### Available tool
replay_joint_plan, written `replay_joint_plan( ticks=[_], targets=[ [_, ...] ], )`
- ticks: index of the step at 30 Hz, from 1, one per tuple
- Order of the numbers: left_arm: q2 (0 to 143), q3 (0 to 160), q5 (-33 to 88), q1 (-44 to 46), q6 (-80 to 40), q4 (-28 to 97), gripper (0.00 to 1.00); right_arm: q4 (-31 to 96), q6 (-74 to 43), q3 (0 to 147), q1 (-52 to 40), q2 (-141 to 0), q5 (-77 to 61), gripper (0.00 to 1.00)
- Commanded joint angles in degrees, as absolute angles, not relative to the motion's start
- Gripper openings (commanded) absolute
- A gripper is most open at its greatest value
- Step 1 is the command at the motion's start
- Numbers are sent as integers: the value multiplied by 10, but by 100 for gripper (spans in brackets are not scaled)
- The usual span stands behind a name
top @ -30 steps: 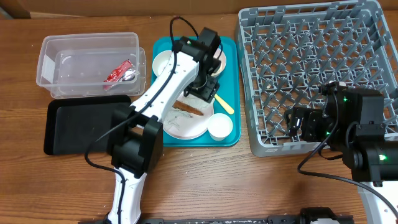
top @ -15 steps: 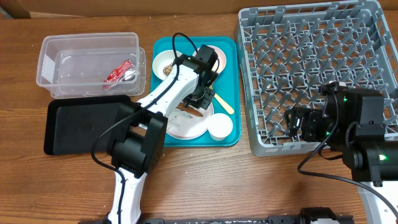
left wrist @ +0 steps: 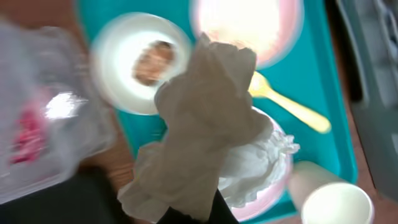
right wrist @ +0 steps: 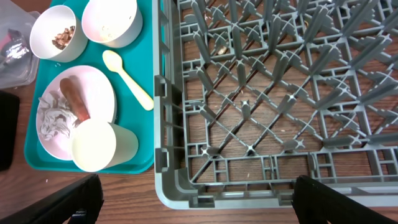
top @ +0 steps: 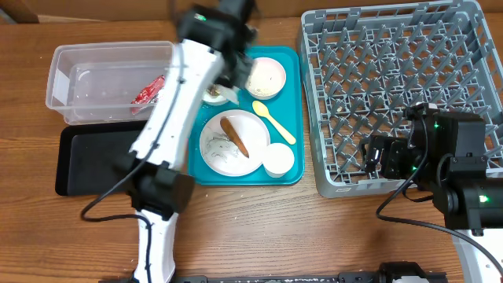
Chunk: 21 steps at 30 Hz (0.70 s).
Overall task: Sort waste into correct bins and load items into the dishwasher
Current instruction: 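Grasp the tissue and drop it into the clear bin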
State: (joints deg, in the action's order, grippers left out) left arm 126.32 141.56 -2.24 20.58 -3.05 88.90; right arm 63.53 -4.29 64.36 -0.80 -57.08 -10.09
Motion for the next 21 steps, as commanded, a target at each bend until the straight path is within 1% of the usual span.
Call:
replay_joint_plan(
  ticks=[1,3,5,6,7,9,12,17,20,21],
  targets=[
    [1257,1450,-66,119,-67,897,4,627,-44,655,-6,-569,-102,100],
    [1260,1410,-65,40,-97,856,4,619,-44,655,-6,-573,-102,100],
    [1260,1381,-63,13,-107,827,11,618,-44,655,-6,-576,-102,100],
    [1260,1348,-64,-12,-110,794,52,619,-44,655,-6,-582,-102,100],
    [1260,1333,-64,-23,-110,778,100,620,-45,655,-6,-585,-102,100],
    [1260,1322,-60,-41,-113,762,100,622,-44,655,-6,-592,-102,100],
    [1257,1335,-47,-55,-121,773,100,623,-44,655,-6,-598,-102,100],
    [1252,1440,25,-49,-123,888,100,618,-44,655,-6,-599,-102,100],
    [1241,1489,28,-34,-132,969,100,619,-45,655,-6,-599,-102,100],
    [1232,1490,32,-28,-126,968,100,619,-45,655,-6,-599,-102,100]
  ],
)
